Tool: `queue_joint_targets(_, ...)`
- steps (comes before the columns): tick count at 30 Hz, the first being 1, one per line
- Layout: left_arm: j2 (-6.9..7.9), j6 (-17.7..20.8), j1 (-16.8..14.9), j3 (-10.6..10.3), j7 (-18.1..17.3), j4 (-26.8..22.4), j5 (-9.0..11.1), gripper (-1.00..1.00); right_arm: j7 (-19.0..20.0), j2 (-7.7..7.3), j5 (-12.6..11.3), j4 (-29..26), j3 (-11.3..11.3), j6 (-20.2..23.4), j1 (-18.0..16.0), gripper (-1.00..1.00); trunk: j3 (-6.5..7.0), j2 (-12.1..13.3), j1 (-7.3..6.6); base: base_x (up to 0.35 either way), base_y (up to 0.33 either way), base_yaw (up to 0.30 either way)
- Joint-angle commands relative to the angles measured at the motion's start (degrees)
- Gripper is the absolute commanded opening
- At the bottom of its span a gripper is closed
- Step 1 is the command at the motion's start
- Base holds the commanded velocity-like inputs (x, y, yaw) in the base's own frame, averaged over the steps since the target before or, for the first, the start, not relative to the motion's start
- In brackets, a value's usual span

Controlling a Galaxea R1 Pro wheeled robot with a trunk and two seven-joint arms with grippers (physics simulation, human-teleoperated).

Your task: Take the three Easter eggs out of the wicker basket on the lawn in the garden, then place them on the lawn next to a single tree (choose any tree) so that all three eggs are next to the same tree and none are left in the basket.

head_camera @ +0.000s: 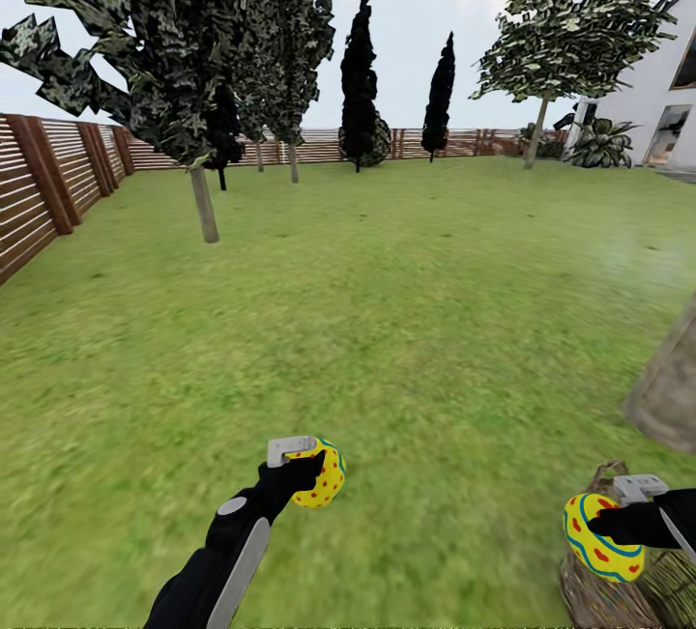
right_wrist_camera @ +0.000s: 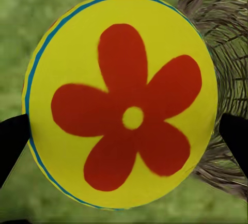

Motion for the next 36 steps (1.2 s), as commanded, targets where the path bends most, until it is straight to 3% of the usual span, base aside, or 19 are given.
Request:
queue_joint_targets(1, 0.03, 0.21, -0.03, -0.12, 0.5, -0.08, 0.61, -1.0, 0.23, -0.04, 0.06, -0.09, 0.05, 0.31, -0.03, -1.0, 0.13, 0.39, -0.24, -0.088, 0.281, 0.0)
queue_joint_targets(9, 0.03, 0.1, -0.03, -0.07, 0.64, -0.14, 0.65, -1.0, 0.23, -0.04, 0.06, -0.09, 0.06, 0.31, -0.03, -1.0, 1.56, 3.59, -2.0, -0.073, 0.274, 0.0)
queue_joint_targets(17, 0.18, -0.03, -0.03, -0.03, 0.41, -0.16, 1.64, -1.0, 0.23, -0.02, 0.07, -0.09, 0.06, 0.31, -0.03, -1.0, 3.0, 6.8, -3.76, 0.013, 0.019, 0.0)
queue_joint_targets(20, 0.39, 0.04, -0.03, 0.05, 0.34, -0.17, 2.8, -1.0, 0.23, 0.05, 0.14, -0.09, 0.13, 0.31, -0.03, -1.0, 3.54, 8.01, -4.41, 0.289, 0.0, 0.0)
queue_joint_targets(26, 0.46, 0.04, -0.03, 0.22, -1.98, -0.15, 2.98, -1.0, 0.23, 0.12, 0.14, -0.09, 0.15, 0.31, -0.03, -1.0, 4.62, 10.41, -5.73, 0.333, 0.0, 0.0)
queue_joint_targets(36, 0.48, 0.04, -0.03, 0.31, -2.13, -0.17, 2.98, -1.0, 0.23, 0.14, 0.14, -0.09, 0.22, 0.31, -0.03, -1.0, 6.41, 14.42, -7.93, 0.335, 0.0, 0.0)
